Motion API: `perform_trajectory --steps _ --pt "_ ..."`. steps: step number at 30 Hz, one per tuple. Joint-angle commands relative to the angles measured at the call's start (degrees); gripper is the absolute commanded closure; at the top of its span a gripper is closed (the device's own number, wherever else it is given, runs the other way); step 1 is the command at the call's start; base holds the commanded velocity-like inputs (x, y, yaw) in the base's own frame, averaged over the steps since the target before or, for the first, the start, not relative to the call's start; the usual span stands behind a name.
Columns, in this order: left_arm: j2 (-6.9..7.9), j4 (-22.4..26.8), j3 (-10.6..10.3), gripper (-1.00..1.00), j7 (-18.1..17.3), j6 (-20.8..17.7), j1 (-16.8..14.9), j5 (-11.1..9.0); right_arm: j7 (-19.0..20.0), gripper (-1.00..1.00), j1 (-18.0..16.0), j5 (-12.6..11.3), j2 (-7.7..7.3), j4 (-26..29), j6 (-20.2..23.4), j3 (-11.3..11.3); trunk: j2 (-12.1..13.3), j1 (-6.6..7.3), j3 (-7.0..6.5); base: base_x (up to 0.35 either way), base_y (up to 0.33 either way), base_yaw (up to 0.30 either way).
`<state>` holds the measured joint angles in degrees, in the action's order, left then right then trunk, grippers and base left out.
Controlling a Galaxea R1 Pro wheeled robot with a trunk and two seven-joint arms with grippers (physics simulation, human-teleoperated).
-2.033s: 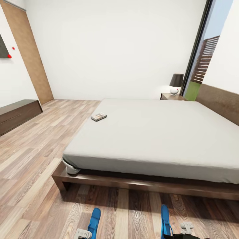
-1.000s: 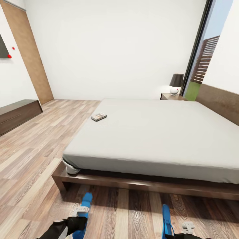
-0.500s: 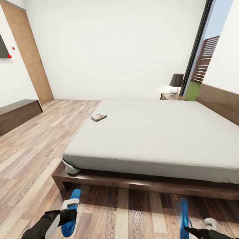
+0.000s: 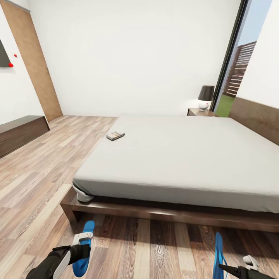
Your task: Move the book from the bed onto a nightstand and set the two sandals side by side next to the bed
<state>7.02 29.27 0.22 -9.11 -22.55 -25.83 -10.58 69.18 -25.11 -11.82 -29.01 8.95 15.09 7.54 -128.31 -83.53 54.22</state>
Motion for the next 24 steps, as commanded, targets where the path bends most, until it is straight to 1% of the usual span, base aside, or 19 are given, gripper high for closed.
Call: perform_trajectory --steps 1,9,14,18,24 --pt "0.01 0.1 0.0 1.0 0.0 -0.4 0.0 -0.5 0.2 1.0 0.0 0.2 0.01 0.0 0.6 0.5 -0.4 -0.21 0.24 0.0 0.0 0.0" --pt "0.01 0.1 -0.1 1.0 0.0 -0.3 0.0 -0.3 -0.2 1.0 0.0 0.2 0.07 0.0 0.3 0.5 -3.6 -1.97 1.67 0.0 0.0 0.0" --pt "0.01 0.1 -0.1 1.0 0.0 -0.4 0.0 -0.2 -0.2 1.0 0.0 0.2 0.18 0.0 -1.7 0.5 -5.7 -3.07 2.57 0.0 0.0 0.0" --pt "-0.56 0.1 -0.1 1.0 0.0 -0.4 0.0 -0.2 -0.3 1.0 0.0 0.2 0.18 0.0 -1.9 0.5 -7.3 -3.95 3.29 0.0 0.0 0.0" --pt "-0.68 0.1 -0.1 1.0 0.0 -0.4 0.0 -0.1 -0.4 1.0 0.0 0.2 0.18 0.0 -1.9 0.5 -9.7 -5.27 4.36 0.0 0.0 0.0"
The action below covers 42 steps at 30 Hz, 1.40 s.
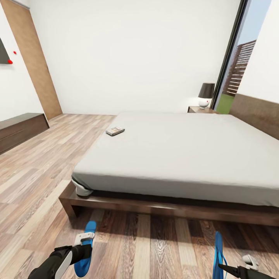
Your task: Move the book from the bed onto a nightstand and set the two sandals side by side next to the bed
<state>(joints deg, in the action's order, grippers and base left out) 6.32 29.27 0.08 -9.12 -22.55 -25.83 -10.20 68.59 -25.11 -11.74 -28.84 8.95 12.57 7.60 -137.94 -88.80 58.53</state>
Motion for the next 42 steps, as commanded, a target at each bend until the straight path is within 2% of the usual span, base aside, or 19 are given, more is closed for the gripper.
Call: perform_trajectory --steps 1,13,42 --pt "0.01 0.1 0.0 1.0 0.0 -0.4 0.0 -0.5 0.2 1.0 0.0 0.1 0.01 0.0 0.6 0.5 -0.4 -0.21 0.24 0.0 0.0 0.0" --pt "0.0 0.1 0.0 1.0 0.0 -0.4 0.0 -0.5 0.0 1.0 0.0 0.2 0.08 0.0 0.5 0.5 -5.3 -2.85 2.39 0.0 0.0 0.0" --pt "0.02 -0.1 0.0 1.0 0.1 -0.3 0.0 -0.4 0.0 1.0 0.0 0.2 0.18 0.0 0.5 0.5 -5.7 -3.62 8.81 0.0 0.0 0.0"
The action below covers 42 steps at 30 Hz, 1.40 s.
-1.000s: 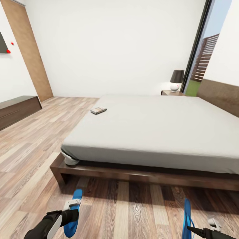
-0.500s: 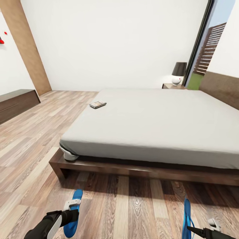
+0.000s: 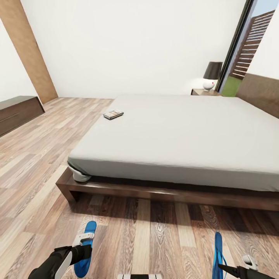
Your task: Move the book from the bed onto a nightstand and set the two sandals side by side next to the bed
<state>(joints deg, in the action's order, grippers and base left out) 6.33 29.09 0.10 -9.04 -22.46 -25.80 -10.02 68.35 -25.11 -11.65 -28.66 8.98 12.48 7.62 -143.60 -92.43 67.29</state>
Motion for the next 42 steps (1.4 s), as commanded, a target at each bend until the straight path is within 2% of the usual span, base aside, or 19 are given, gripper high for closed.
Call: perform_trajectory --steps 1,42 --pt "0.01 0.1 0.0 1.0 0.0 -0.4 0.0 -0.5 0.3 1.0 0.0 0.1 0.01 0.0 0.6 0.5 0.0 -0.01 0.27 0.0 0.0 0.0" --pt "0.04 0.1 0.0 1.0 0.0 -0.3 0.0 -0.5 0.3 1.0 0.0 0.1 -0.08 0.1 0.6 0.5 -0.6 -1.07 9.36 0.0 0.0 0.0"
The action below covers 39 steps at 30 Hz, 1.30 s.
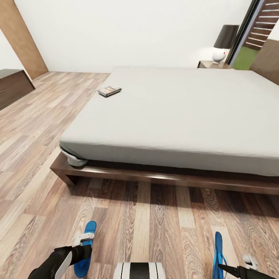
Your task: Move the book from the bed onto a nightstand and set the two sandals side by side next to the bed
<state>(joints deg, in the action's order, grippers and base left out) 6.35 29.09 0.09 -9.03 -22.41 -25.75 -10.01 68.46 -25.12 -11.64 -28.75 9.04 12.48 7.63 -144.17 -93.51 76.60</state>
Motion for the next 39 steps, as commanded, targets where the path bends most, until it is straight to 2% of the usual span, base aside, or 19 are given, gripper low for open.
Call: perform_trajectory --steps 1,18,20,23,25,26,29,30,33,39 --pt "0.04 0.1 0.0 1.0 0.0 -0.4 0.0 -0.5 0.2 1.0 0.0 0.1 0.01 0.0 0.6 0.5 0.0 -0.01 0.27 0.0 0.0 0.0" --pt "0.06 0.1 0.1 1.0 0.0 -0.3 0.0 -0.5 0.3 1.0 0.0 0.1 0.01 0.0 0.6 0.5 -0.3 -0.45 4.03 0.0 0.0 0.0" --pt "0.35 0.4 0.3 1.0 -0.1 0.3 0.0 -0.6 0.3 1.0 0.0 0.1 0.01 0.0 0.6 0.5 -0.3 -0.45 4.03 0.0 0.0 0.0" --pt "0.66 3.6 0.4 1.0 0.0 -0.4 -0.1 -0.5 0.3 1.0 0.0 0.1 0.01 0.0 0.6 0.5 -0.3 -0.45 4.03 0.0 0.0 0.0" --pt "1.07 8.3 0.4 1.0 0.1 -2.9 -0.3 -0.5 0.3 1.0 0.0 0.1 0.01 0.0 0.6 0.5 -0.3 -0.45 4.03 0.0 0.0 0.0" --pt "1.69 12.3 0.5 1.0 0.1 -6.9 -0.5 -0.5 0.2 1.0 0.0 0.1 0.01 0.0 0.6 0.5 -0.3 -0.45 4.03 0.0 0.0 0.0" --pt "3.02 20.0 0.5 1.0 0.0 -16.1 -1.8 -0.5 0.2 1.0 0.0 0.1 0.01 0.0 0.6 0.5 -0.3 -0.45 4.03 0.0 0.0 0.0" --pt "3.17 21.3 0.5 1.0 0.1 -17.5 -2.0 -0.5 0.2 1.0 0.0 0.1 0.01 0.0 0.6 0.5 -0.3 -0.45 4.03 0.0 0.0 0.0" --pt "3.51 22.9 0.5 1.0 0.2 -19.5 -2.3 -0.5 0.3 1.0 0.0 0.1 0.01 0.0 0.6 0.5 -0.3 -0.45 4.03 0.0 0.0 0.0" --pt "4.64 23.7 0.5 1.0 0.3 -20.2 -2.4 -0.4 0.2 1.0 0.0 0.1 0.01 0.0 0.6 0.5 -0.3 -0.45 4.03 0.0 0.0 0.0"
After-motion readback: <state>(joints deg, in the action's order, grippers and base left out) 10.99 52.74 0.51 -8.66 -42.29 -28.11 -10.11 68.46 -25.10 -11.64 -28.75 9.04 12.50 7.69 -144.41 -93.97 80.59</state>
